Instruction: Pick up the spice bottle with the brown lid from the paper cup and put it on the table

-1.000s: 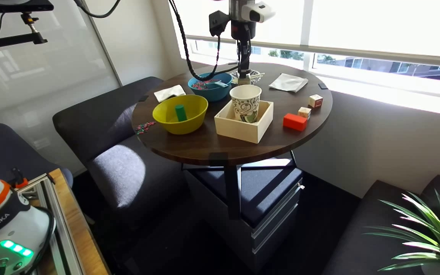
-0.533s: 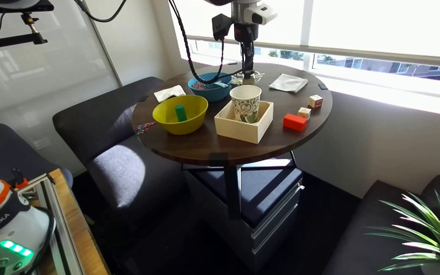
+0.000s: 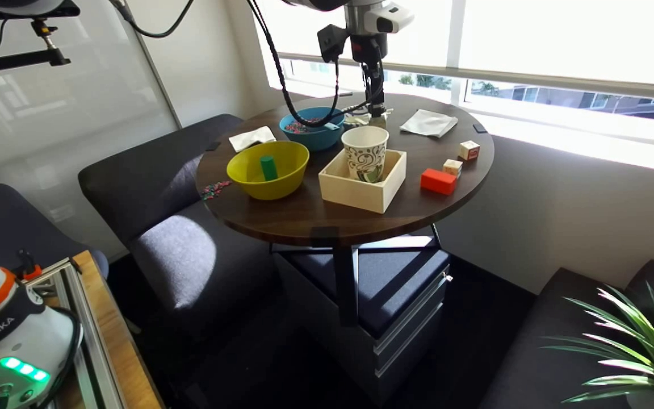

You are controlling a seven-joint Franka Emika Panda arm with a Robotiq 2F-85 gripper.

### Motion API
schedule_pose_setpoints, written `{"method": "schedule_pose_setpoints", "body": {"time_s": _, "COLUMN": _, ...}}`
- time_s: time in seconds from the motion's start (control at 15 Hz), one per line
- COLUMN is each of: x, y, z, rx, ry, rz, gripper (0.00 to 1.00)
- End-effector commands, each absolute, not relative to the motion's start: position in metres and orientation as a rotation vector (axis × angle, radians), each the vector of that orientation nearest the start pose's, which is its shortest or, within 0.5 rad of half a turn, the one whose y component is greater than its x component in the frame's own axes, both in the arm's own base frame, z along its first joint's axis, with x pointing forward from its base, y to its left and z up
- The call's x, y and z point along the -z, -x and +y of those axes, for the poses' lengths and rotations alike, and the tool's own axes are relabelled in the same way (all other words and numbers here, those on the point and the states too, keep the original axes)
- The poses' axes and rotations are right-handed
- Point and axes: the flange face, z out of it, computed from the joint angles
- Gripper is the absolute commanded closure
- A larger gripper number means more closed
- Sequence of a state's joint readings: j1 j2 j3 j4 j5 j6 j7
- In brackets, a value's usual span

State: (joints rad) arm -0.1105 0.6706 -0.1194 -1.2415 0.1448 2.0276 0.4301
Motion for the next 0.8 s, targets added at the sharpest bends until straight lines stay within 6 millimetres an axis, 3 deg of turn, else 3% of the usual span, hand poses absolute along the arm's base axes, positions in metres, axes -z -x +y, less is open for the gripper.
{"method": "schedule_pose_setpoints", "body": {"time_s": 0.0, "x": -0.405, "y": -0.728, "z": -0.138, "rx": 0.193, "ry": 2.929, "rz": 1.039, "gripper": 0.0}}
{"method": "schedule_pose_setpoints", "body": {"time_s": 0.13, "x": -0.45, "y": -0.707, "z": -0.14, "rx": 0.258, "ry": 2.969, "rz": 0.923, "gripper": 0.0}}
{"method": "schedule_pose_setpoints", "body": {"time_s": 0.27, "x": -0.485, "y": -0.686, "z": -0.151, "rx": 0.271, "ry": 3.032, "rz": 0.698, "gripper": 0.0}}
{"method": "schedule_pose_setpoints", "body": {"time_s": 0.6, "x": -0.573, "y": -0.611, "z": -0.197, "rx": 0.299, "ry": 3.093, "rz": 0.263, "gripper": 0.0}}
{"method": "schedule_pose_setpoints", "body": {"time_s": 0.67, "x": -0.559, "y": -0.647, "z": -0.192, "rx": 0.312, "ry": 3.094, "rz": 0.41, "gripper": 0.0}}
{"method": "schedule_pose_setpoints", "body": {"time_s": 0.73, "x": -0.574, "y": -0.632, "z": -0.201, "rx": 0.326, "ry": 3.101, "rz": 0.352, "gripper": 0.0}}
